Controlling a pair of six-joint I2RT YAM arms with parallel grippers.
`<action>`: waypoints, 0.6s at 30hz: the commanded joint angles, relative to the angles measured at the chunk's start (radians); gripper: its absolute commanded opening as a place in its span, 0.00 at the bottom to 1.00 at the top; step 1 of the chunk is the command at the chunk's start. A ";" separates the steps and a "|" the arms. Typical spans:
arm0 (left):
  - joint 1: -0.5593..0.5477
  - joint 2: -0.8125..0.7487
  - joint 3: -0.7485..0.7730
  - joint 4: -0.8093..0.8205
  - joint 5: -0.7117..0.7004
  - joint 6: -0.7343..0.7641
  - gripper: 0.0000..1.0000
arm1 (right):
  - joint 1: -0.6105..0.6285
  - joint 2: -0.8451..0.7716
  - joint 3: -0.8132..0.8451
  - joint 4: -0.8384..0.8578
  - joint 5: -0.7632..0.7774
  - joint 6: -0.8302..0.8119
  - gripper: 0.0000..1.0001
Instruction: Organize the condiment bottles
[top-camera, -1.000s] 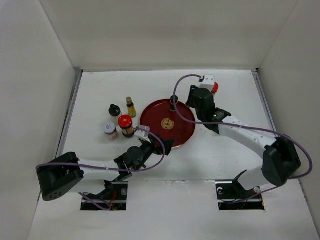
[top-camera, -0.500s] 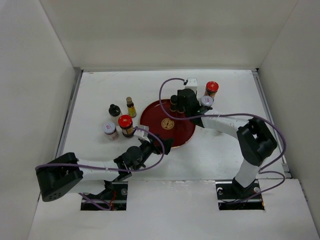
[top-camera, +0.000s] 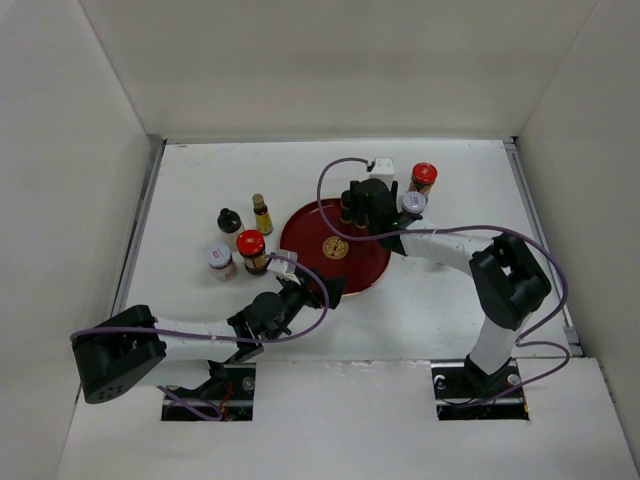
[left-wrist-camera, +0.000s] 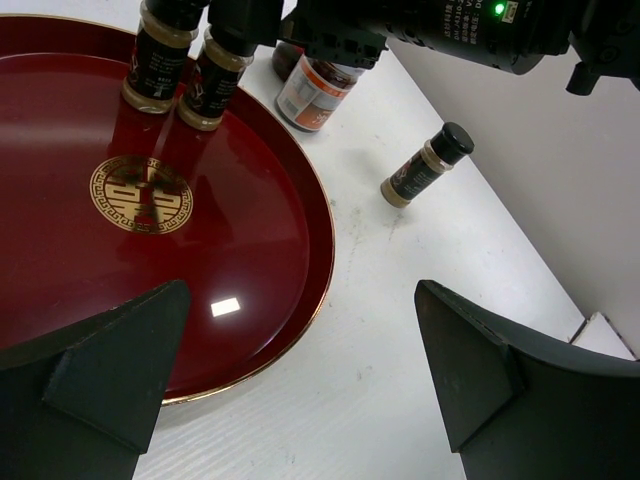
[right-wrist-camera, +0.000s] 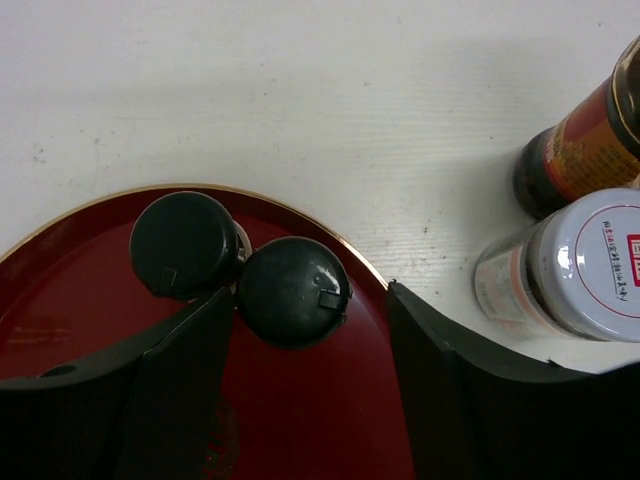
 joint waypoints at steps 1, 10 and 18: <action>-0.004 -0.018 -0.007 0.057 0.013 -0.008 1.00 | 0.011 -0.090 -0.007 0.043 0.032 0.008 0.71; -0.005 -0.018 -0.007 0.057 0.010 -0.007 1.00 | -0.015 -0.444 -0.246 -0.003 0.113 0.082 0.51; -0.019 0.006 0.007 0.059 0.016 -0.011 1.00 | -0.199 -0.810 -0.492 -0.286 0.229 0.266 0.73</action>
